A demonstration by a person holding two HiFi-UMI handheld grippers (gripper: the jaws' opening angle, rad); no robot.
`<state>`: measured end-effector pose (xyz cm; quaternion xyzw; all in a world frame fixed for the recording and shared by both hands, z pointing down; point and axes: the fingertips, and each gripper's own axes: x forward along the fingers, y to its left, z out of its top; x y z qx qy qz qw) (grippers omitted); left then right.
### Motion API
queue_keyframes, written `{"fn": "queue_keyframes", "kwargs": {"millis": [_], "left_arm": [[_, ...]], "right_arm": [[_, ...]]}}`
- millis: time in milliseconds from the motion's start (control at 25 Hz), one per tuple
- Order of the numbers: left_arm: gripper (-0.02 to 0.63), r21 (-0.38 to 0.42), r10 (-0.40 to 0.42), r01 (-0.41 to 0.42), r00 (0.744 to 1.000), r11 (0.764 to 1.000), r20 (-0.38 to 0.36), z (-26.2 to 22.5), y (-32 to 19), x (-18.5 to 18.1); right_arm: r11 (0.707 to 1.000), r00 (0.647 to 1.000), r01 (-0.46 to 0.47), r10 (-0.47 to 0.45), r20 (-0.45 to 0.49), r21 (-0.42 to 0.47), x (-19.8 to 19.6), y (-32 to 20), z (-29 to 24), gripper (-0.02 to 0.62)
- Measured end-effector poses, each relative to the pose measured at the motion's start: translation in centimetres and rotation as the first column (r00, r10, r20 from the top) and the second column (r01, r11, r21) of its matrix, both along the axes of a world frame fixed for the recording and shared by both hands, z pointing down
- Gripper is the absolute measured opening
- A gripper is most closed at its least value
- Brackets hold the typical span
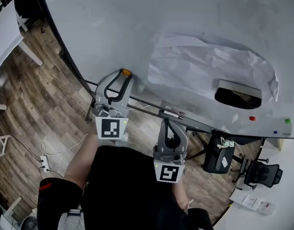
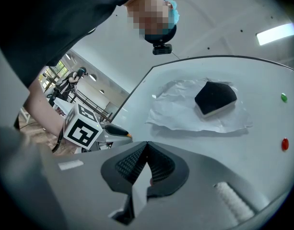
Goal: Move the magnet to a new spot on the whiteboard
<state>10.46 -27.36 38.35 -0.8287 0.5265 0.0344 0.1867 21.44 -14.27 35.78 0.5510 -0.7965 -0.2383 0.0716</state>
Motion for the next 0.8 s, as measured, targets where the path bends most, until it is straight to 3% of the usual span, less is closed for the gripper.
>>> {"fn": "queue_keyframes", "kwargs": {"millis": [440, 800], "left_arm": [[0.129, -0.01, 0.026, -0.026, 1.0, 1.0, -0.007, -0.1, 0.0, -0.1], [0.129, 0.026, 0.066, -0.066, 0.998, 0.997, 0.005, -0.6, 1.3, 0.0]], "right_arm": [[1.0, 1.0, -0.015, 0.015, 0.001, 0.004, -0.9, 0.4, -0.2, 0.003], [0.999, 0.999, -0.035, 0.035, 0.003, 0.011, -1.6, 1.0, -0.4, 0.003]]}}
